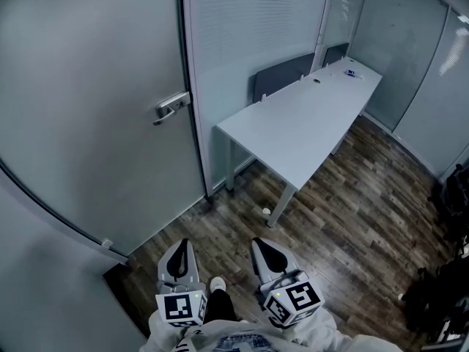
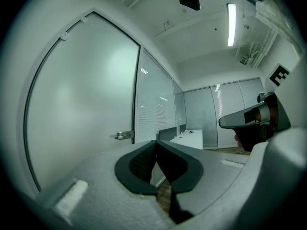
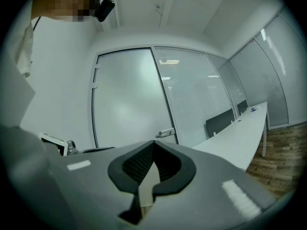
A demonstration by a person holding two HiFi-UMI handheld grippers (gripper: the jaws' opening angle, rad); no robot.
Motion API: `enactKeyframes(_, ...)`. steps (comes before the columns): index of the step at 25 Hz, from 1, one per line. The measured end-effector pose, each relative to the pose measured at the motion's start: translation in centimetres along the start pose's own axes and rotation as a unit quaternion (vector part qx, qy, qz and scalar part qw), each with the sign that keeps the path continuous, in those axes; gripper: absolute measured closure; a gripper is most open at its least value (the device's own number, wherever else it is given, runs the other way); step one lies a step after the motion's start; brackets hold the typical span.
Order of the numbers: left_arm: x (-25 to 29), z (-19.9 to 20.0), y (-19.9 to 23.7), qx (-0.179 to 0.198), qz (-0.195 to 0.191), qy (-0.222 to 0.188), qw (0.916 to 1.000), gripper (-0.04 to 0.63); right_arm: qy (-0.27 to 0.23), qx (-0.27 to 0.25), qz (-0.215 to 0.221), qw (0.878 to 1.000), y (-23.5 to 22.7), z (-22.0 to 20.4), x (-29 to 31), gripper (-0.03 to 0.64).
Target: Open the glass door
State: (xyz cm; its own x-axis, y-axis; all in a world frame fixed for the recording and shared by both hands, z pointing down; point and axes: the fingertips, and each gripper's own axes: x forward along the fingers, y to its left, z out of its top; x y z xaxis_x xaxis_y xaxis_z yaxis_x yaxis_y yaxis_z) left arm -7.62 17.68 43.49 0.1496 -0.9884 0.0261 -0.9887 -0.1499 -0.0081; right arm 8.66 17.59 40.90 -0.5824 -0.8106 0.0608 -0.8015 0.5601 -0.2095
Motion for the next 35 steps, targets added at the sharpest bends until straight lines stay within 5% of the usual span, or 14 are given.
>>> enactKeyframes(21, 15.8, -0.2, 10.9, -0.008, -0.017, 0.006, 0.9998, 0.591, 0.015, -0.001, -0.015, 1.0, -3.0, 1.2, 19.9, 0.612)
enactKeyframes(30, 20.5, -1.2, 12.7, -0.008, 0.003, 0.022, 0.9997, 0.591, 0.024, 0.005, -0.007, 1.0, -6.4, 1.0, 25.0, 0.612)
enactKeyframes(35, 24.4, -2.0, 13.9, -0.013, 0.048, 0.033, 0.9982, 0.591, 0.038, 0.009, 0.03, 0.999, -9.1, 1.2, 29.8, 0.612)
